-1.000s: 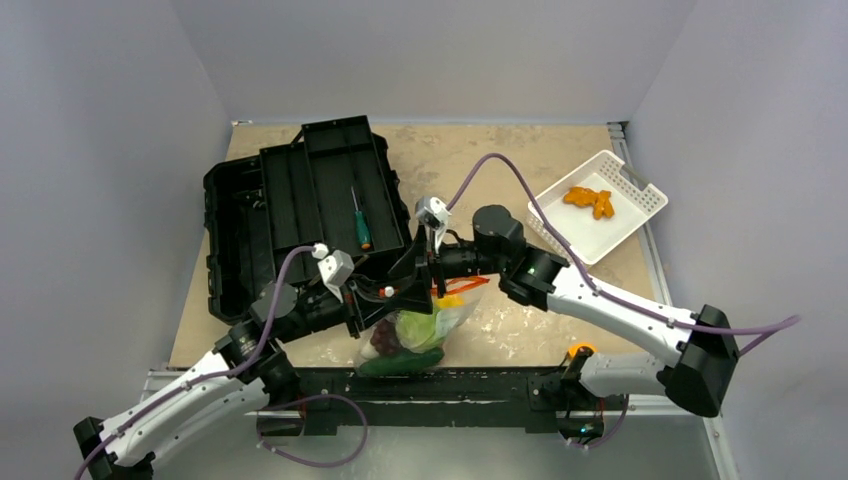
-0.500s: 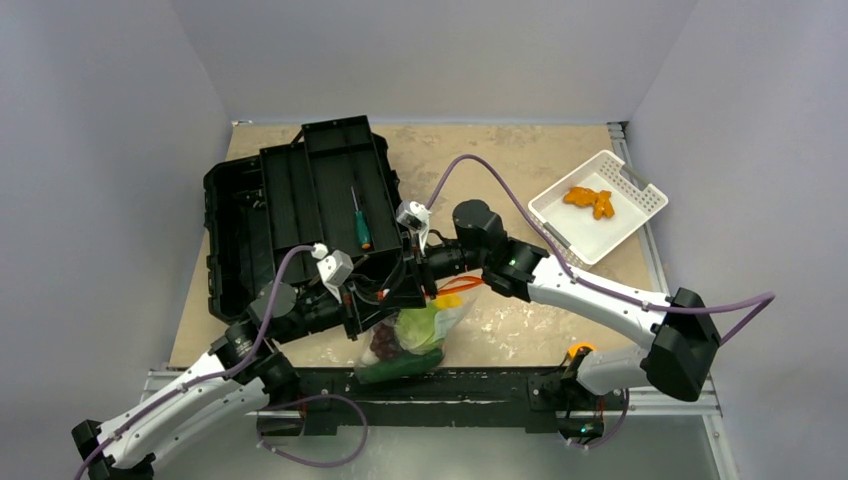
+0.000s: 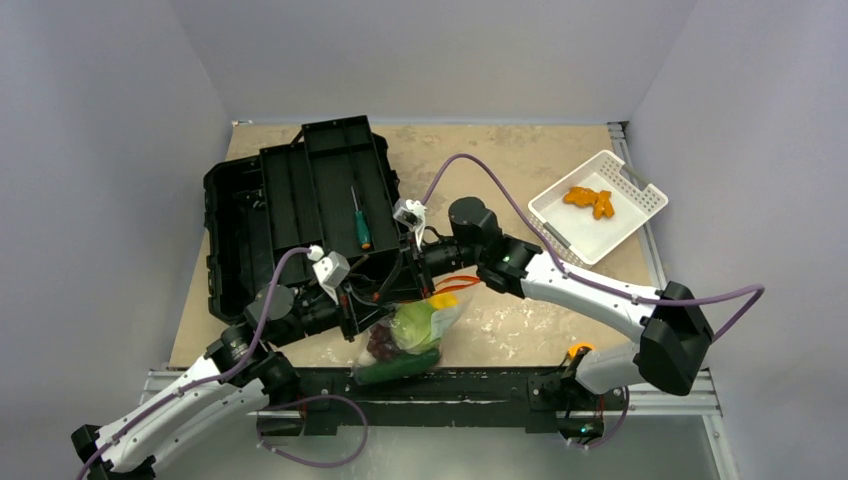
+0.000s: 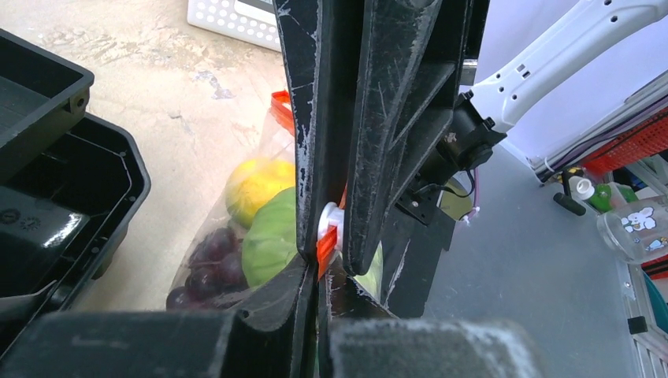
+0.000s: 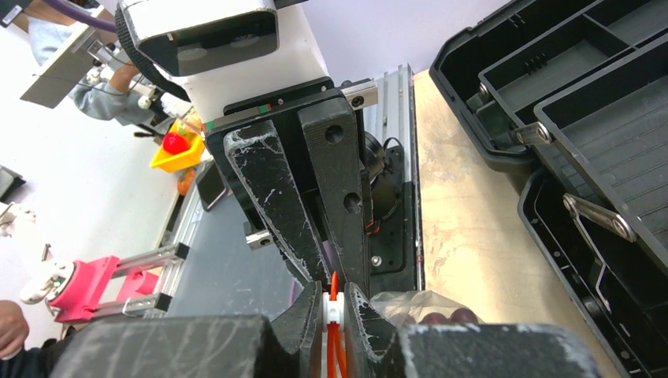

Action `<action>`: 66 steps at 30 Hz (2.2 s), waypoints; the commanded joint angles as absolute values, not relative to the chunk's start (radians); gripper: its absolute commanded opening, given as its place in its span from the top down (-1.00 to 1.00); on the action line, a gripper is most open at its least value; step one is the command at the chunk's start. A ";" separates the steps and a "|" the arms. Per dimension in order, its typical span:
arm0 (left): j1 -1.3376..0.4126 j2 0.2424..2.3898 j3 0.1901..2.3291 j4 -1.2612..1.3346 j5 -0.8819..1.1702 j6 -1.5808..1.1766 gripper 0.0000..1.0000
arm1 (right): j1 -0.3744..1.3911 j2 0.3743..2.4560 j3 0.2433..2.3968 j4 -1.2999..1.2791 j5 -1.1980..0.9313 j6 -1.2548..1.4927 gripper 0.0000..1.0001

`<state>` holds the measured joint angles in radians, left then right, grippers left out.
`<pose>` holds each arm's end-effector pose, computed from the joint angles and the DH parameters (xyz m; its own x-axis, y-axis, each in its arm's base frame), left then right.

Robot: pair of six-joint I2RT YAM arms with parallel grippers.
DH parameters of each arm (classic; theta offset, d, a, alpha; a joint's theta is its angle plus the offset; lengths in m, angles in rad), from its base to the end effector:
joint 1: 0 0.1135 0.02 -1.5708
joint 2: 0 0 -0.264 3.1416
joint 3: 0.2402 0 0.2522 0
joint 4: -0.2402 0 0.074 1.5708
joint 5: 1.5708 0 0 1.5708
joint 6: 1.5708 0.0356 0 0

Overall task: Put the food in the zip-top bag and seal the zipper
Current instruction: Zip the zipper food storage bag at the center of the board.

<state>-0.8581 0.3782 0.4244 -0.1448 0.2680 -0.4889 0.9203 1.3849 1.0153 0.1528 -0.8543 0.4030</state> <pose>0.0742 -0.1003 0.2716 -0.4804 -0.1367 -0.8663 0.7660 0.4156 -0.4904 0.1702 0.2680 0.3195 -0.4997 -0.2313 -0.8347 -0.8399 -0.1061 0.5322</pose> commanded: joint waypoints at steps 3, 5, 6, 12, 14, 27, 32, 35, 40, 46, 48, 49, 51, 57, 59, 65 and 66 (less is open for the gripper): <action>-0.859 0.353 0.468 -0.123 0.227 -0.518 1.00 | 0.922 1.350 1.045 0.149 -0.816 0.376 0.96; -0.860 0.343 0.469 -0.141 0.196 -0.532 1.00 | 0.923 1.335 1.047 0.107 -0.793 0.344 1.00; -0.859 0.335 0.472 -0.159 0.168 -0.547 1.00 | 0.922 1.327 1.046 0.088 -0.772 0.327 1.00; -0.859 0.275 0.486 -0.225 0.093 -0.585 1.00 | 0.915 1.262 1.016 0.026 -0.698 0.261 1.00; -0.859 0.254 0.493 -0.244 0.088 -0.578 1.00 | 0.909 1.252 1.008 0.016 -0.699 0.252 1.00; -0.859 0.314 0.524 -0.224 0.204 -0.538 1.00 | 0.902 1.260 1.004 0.092 -0.776 0.326 1.00; -0.859 0.446 0.597 -0.244 0.291 -0.530 0.29 | 0.904 1.284 0.997 0.190 -0.826 0.413 1.00; -0.859 0.446 0.598 -0.200 0.346 -0.528 0.12 | 0.904 1.282 1.004 0.150 -0.822 0.369 1.00; -0.860 0.431 0.598 -0.171 0.404 -0.530 -0.05 | 0.904 1.263 0.998 0.155 -0.842 0.364 1.00; -0.859 0.528 0.612 -0.188 0.433 -0.517 -0.07 | 0.904 1.258 1.005 0.198 -0.845 0.408 1.00; -0.860 0.539 0.608 -0.193 0.414 -0.512 0.05 | 0.904 1.251 1.005 0.202 -0.838 0.414 1.00; -0.859 0.542 0.607 -0.201 0.402 -0.510 0.15 | 0.904 1.247 1.005 0.204 -0.835 0.416 1.00; -0.859 0.547 0.610 -0.228 0.362 -0.506 0.46 | 0.904 1.238 1.003 0.213 -0.832 0.428 1.00; -0.859 0.516 0.612 -0.282 0.182 -0.511 1.00 | 0.904 1.228 1.006 0.144 -0.801 0.387 1.00; -0.858 0.477 0.587 -0.281 0.112 -0.545 1.00 | 0.904 1.217 1.010 0.080 -0.781 0.333 1.00; -0.858 0.320 0.506 -0.233 0.050 -0.572 1.00 | 0.901 1.162 0.961 0.003 -0.726 0.237 1.00; -0.858 0.303 0.499 -0.226 0.052 -0.578 1.00 | 0.900 1.158 0.953 0.002 -0.719 0.219 1.00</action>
